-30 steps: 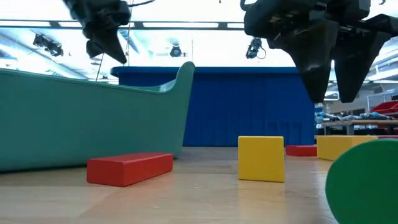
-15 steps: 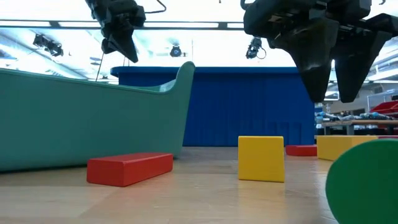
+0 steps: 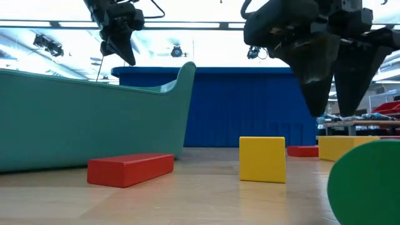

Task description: Sort Items/Unsort Items

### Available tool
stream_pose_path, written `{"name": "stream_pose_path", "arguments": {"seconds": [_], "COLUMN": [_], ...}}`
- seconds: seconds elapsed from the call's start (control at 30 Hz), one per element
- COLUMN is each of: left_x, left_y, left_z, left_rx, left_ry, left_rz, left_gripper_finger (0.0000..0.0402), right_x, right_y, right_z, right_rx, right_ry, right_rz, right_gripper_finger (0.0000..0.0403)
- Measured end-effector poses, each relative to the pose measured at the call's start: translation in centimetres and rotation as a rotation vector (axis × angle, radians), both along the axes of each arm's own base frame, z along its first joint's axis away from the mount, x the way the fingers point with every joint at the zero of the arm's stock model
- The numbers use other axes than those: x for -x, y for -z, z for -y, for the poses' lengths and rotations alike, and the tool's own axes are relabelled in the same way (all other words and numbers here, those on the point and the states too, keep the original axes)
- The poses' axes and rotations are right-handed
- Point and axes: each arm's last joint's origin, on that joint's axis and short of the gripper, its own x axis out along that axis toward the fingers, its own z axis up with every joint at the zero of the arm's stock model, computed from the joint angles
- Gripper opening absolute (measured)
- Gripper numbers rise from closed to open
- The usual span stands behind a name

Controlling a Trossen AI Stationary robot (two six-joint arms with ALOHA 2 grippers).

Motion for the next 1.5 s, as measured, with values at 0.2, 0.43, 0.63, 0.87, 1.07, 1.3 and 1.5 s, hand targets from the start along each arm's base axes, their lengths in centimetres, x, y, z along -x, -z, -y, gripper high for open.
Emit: {"name": "stream_pose_path", "arguments": {"seconds": [0.2, 0.43, 0.63, 0.87, 1.07, 1.3, 1.5], "left_x": [0.2, 0.2, 0.2, 0.1, 0.0, 0.0, 0.0], "left_y": [0.1, 0.1, 0.1, 0.0, 0.0, 0.0, 0.0], "left_z": [0.1, 0.1, 0.1, 0.0, 0.0, 0.1, 0.1], "left_rx": [-0.002, -0.003, -0.003, -0.011, -0.007, 0.007, 0.009], "left_ry": [0.019, 0.018, 0.016, 0.014, 0.019, 0.009, 0.007], "left_rz": [-0.028, -0.026, -0.026, -0.012, -0.001, 0.003, 0.003], "left_gripper_finger": [0.0, 0.0, 0.0, 0.0, 0.0, 0.0, 0.0], "right_x": [0.3, 0.8, 0.9, 1.1, 1.9, 2.0, 1.6], "right_y": [0.1, 0.2, 0.5, 1.8, 3.9, 4.5, 4.8], "right_z": [-0.6, -0.4, 0.0, 0.3, 1.3, 2.4, 3.8], "right_rx": [-0.02, 0.023, 0.014, 0.042, 0.075, 0.139, 0.175], "right_ry": [0.008, 0.018, 0.019, 0.044, 0.122, 0.157, 0.196], "right_rz": [-0.005, -0.051, -0.079, -0.062, -0.097, -0.086, -0.063], "right_gripper_finger": [0.0227, 0.0244, 0.0249, 0.0247, 0.0245, 0.0246, 0.0238]}}
